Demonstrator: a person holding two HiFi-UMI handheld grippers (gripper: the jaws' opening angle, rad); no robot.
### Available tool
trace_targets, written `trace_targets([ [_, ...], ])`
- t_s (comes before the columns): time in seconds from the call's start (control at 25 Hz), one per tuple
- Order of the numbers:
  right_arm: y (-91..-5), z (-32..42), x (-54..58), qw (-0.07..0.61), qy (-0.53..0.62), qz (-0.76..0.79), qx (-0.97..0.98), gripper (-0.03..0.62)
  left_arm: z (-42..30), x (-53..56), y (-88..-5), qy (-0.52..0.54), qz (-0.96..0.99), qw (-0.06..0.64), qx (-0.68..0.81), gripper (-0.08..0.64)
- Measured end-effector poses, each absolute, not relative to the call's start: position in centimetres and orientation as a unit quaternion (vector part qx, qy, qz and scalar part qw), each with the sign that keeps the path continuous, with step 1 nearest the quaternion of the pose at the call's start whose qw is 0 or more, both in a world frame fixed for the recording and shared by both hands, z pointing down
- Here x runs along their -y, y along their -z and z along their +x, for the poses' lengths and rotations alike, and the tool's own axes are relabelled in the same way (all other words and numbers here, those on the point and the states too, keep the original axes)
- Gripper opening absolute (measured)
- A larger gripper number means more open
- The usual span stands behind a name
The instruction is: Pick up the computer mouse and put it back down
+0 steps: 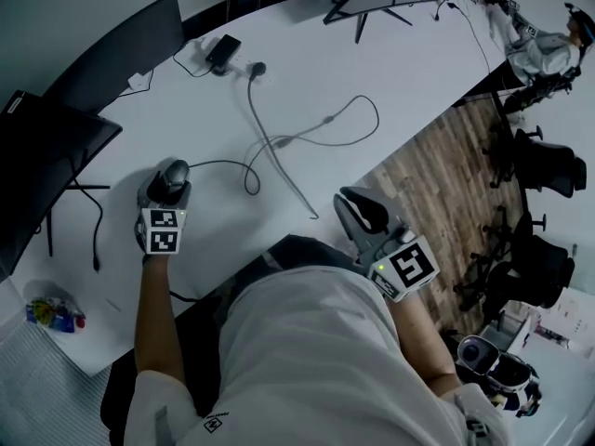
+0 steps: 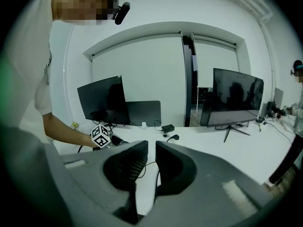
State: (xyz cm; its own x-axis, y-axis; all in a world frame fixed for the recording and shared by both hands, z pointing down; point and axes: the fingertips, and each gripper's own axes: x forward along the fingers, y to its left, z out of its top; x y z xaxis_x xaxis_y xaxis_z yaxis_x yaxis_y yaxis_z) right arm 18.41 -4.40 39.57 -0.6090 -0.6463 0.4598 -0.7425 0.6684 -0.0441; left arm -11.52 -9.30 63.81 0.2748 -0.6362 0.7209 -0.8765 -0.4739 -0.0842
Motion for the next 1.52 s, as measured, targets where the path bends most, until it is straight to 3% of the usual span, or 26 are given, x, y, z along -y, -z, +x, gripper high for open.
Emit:
trace_targets([
  [0.96, -39.7, 18.5, 4.2, 0.213, -0.117, 0.388, 0.889, 0.051, -11.3, 9.4, -65.4, -0.379, 0.783, 0.150, 0.470, 0.331],
  [1.52, -39.2, 16.1, 3.9, 0.196, -0.109, 0.341, 0.913, 0.051, -12.5, 7.9, -59.5, -0.333, 0.777, 0.135, 0.516, 0.330],
])
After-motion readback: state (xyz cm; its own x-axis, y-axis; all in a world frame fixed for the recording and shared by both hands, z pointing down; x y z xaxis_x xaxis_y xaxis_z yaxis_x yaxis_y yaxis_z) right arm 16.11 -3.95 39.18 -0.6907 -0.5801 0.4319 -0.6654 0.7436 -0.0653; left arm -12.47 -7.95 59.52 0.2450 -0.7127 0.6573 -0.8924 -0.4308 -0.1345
